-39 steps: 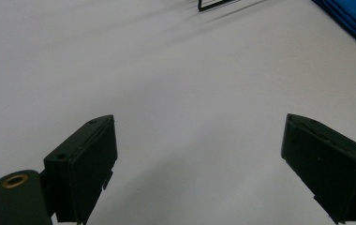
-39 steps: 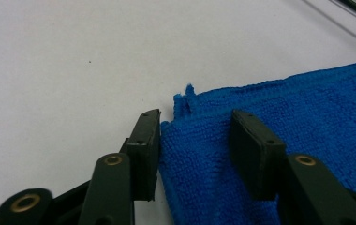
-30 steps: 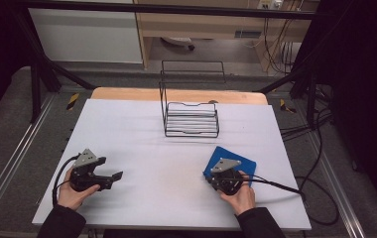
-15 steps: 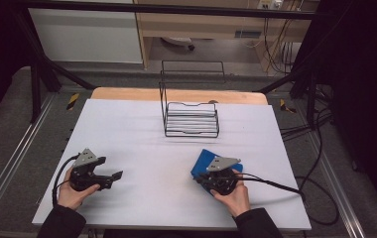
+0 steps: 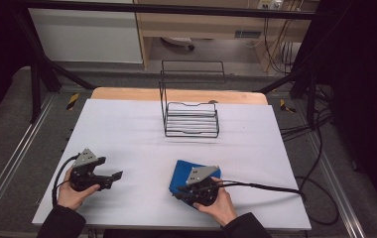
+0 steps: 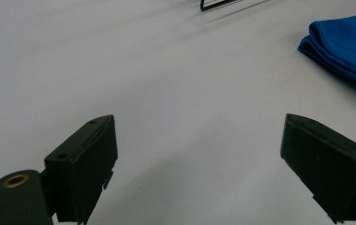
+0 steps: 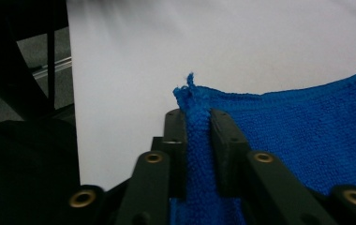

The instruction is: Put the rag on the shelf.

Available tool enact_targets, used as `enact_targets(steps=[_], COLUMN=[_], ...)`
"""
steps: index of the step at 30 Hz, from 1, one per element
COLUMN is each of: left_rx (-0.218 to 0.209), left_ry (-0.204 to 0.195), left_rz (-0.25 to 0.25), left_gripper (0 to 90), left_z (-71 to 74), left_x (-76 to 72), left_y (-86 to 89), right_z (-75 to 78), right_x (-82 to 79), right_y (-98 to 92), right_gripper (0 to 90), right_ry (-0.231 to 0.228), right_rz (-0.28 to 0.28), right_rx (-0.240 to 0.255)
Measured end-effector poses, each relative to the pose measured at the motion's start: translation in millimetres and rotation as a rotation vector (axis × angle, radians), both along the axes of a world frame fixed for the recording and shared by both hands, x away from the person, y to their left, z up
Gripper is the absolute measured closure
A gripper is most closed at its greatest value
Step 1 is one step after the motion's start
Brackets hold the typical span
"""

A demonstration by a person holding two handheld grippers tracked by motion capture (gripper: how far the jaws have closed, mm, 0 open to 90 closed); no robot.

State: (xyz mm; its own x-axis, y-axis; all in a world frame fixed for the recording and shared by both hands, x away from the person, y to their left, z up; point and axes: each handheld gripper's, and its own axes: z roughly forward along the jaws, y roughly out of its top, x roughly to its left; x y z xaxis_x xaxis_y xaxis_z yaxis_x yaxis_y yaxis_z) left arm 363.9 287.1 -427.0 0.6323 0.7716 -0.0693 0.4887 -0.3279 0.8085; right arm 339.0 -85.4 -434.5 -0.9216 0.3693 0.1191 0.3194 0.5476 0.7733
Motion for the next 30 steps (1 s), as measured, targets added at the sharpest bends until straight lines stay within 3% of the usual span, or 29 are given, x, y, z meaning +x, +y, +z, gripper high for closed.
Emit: enact_targets(steps=[4,6,8,9,10,11,12,13,14,16,17,18,19,22,26,30], left_rx=[-0.003,-0.004,-0.004,-0.003,-0.005,-0.005,-0.006,-0.006,-0.005,-0.003,-0.005,-0.001,0.0,-0.002,0.001,0.004], left_ry=[0.001,0.002,0.003,0.004,0.004,0.003,0.004,0.004,0.004,0.008,0.009,0.011,0.011,0.011,0.012,0.014], left_rz=[-0.001,-0.001,0.0,-0.001,0.002,0.001,0.0,0.0,0.0,-0.002,0.0,-0.002,-0.001,0.005,0.005,0.004], left_gripper=[11.3,11.2,11.1,11.1,11.1,11.0,11.0,11.0,11.0,10.9,10.9,10.7,10.6,9.8,9.4,8.7], left_z=[0.2,0.2,0.0,-0.2,-0.3,-0.2,-0.1,0.0,0.0,-0.3,-0.6,-0.7,-0.8,-0.8,-1.0,-1.3], left_x=[-0.2,0.1,0.3,0.3,0.3,0.3,0.3,0.4,0.7,1.2,1.4,1.6,1.6,1.7,2.3,2.2], left_y=[-0.1,0.2,0.3,0.2,-0.4,-0.7,-0.9,-1.2,-1.4,-1.6,-2.0,-1.9,-2.0,-2.3,-2.9,-3.0], right_z=[1.1,10.1,13.7,20.1,20.1,24.0,24.0,24.1,24.1,15.9,15.9,7.4,2.9,-7.0,-11.2,-17.3], right_x=[-0.5,-0.8,-0.3,3.0,3.0,8.8,8.8,15.8,15.8,25.7,25.7,31.9,34.3,39.6,42.4,48.5], right_y=[-1.4,-10.4,-15.5,-29.1,-29.1,-45.4,-45.4,-62.8,-62.8,-86.4,-86.4,-100.2,-105.5,-114.3,-112.5,-107.9], right_gripper=[54.7,44.0,41.0,35.9,35.9,33.2,33.2,33.7,33.7,38.9,38.9,43.6,46.4,53.1,58.2,65.0], right_ry=[-0.004,-0.002,-0.006,-0.015,-0.015,-0.025,-0.025,-0.024,-0.024,-0.034,-0.034,-0.021,-0.008,0.029,0.05,0.104], right_rz=[-0.018,-0.048,-0.062,-0.107,-0.107,-0.177,-0.177,-0.272,-0.272,-0.405,-0.405,-0.478,-0.505,-0.549,-0.538,-0.542], right_rx=[-0.001,0.041,0.06,0.087,0.087,0.095,0.095,0.092,0.092,0.036,0.036,-0.008,-0.014,-0.024,-0.012,-0.021])
